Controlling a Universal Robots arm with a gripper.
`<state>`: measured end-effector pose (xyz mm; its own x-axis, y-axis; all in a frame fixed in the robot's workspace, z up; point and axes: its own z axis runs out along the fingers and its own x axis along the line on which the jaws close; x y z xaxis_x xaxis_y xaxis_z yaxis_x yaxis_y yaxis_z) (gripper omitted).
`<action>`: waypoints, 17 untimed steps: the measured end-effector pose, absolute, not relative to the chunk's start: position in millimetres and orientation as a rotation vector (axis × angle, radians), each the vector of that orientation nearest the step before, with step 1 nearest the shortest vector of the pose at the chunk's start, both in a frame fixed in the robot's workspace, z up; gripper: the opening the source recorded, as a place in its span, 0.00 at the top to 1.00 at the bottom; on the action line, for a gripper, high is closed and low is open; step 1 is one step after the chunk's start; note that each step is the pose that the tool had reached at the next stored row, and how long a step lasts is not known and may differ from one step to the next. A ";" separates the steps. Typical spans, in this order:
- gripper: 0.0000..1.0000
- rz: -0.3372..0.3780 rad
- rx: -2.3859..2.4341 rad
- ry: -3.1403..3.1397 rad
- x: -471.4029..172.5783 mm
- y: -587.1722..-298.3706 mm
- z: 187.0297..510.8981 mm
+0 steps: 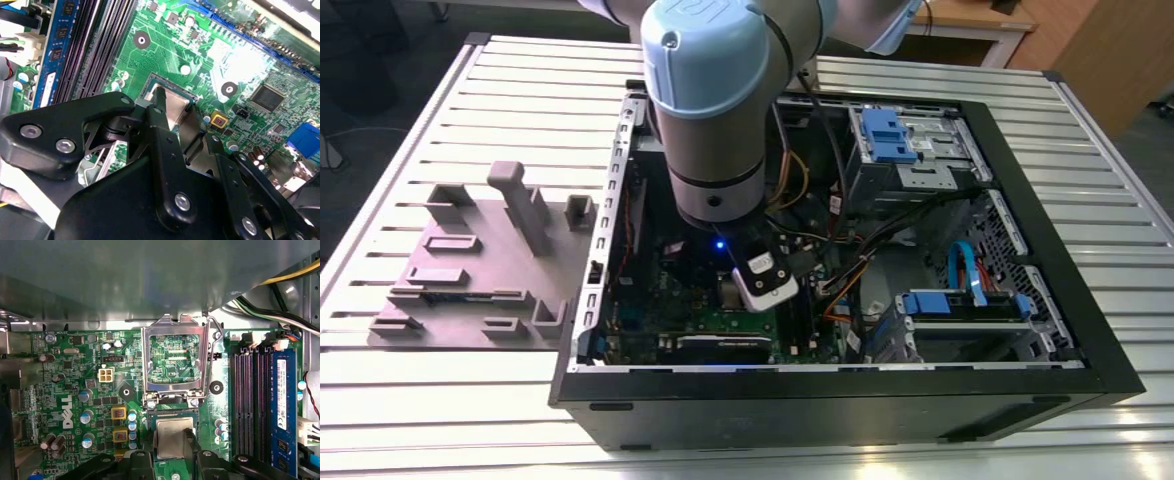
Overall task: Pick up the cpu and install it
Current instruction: 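Place the cpu into insertion slot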
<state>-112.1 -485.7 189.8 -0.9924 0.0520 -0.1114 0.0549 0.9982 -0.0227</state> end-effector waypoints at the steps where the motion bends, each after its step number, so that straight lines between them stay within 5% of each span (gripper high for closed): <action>1: 0.65 -0.039 0.081 3.029 -112.2 -485.8 189.8; 17: 0.66 -0.038 0.081 3.029 -112.1 -486.2 189.8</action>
<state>-112.1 -486.2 189.8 -0.9924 0.0519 -0.1115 0.0547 0.9983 -0.0223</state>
